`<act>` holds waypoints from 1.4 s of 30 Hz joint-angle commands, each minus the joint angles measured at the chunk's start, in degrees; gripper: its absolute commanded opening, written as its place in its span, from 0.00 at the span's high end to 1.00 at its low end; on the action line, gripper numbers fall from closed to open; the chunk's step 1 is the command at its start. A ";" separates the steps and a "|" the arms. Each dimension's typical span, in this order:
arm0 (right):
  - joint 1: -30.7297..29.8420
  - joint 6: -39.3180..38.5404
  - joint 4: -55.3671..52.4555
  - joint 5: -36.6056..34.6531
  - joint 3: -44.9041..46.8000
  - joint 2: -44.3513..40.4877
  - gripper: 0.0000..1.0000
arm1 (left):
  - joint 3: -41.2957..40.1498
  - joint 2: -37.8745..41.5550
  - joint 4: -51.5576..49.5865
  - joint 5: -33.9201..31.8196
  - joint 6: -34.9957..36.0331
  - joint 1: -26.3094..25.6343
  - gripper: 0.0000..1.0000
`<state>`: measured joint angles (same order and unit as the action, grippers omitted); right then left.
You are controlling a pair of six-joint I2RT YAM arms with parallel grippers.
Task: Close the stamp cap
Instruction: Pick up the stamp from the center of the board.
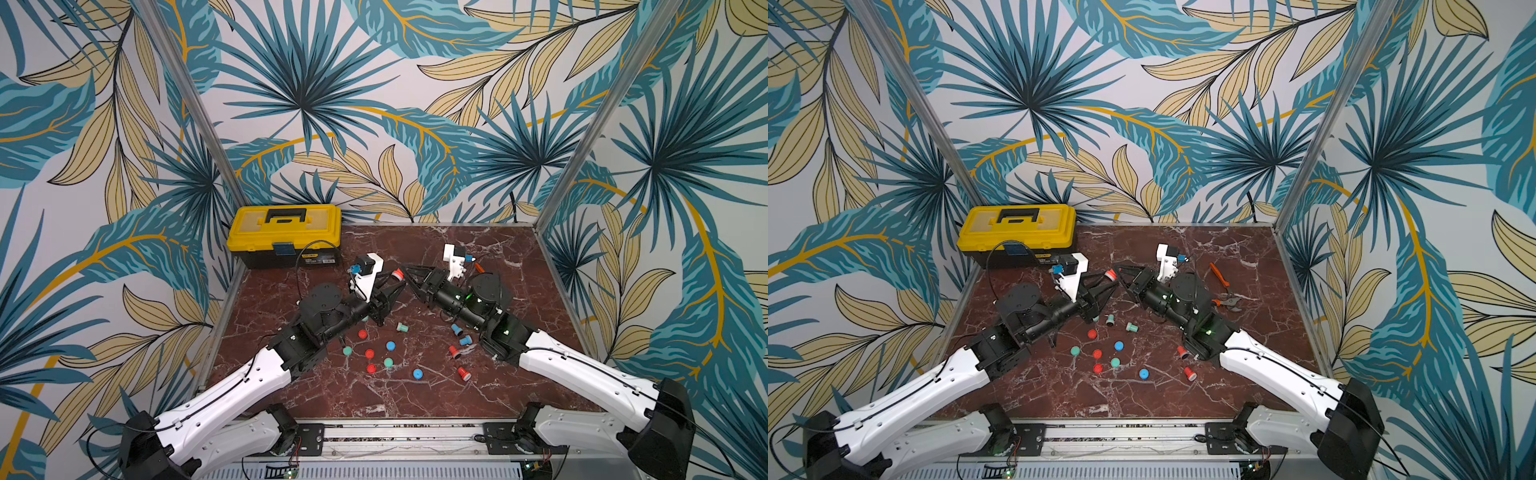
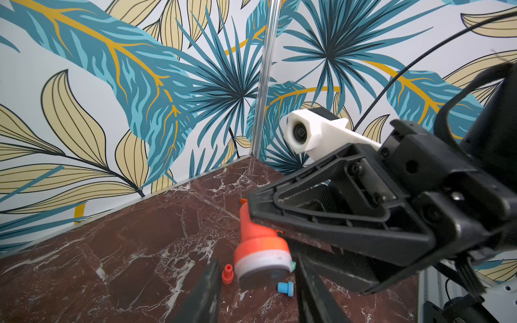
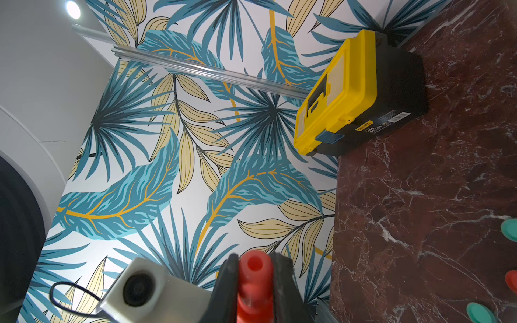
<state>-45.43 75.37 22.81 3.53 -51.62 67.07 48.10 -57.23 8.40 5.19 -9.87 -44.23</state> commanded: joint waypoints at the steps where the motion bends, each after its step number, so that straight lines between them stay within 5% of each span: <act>1: -0.27 -1.12 1.71 0.74 0.66 -0.23 0.99 | 2.44 0.26 2.14 0.93 -0.67 -0.18 0.55; 42: -2.91 -1.99 1.53 0.33 -0.50 -1.05 0.98 | 0.70 -1.23 2.14 3.62 0.64 -0.17 0.56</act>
<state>-47.24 74.37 24.10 0.84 -51.68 66.59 49.50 -58.46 9.61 7.29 -10.24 -44.18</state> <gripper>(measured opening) 0.202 0.439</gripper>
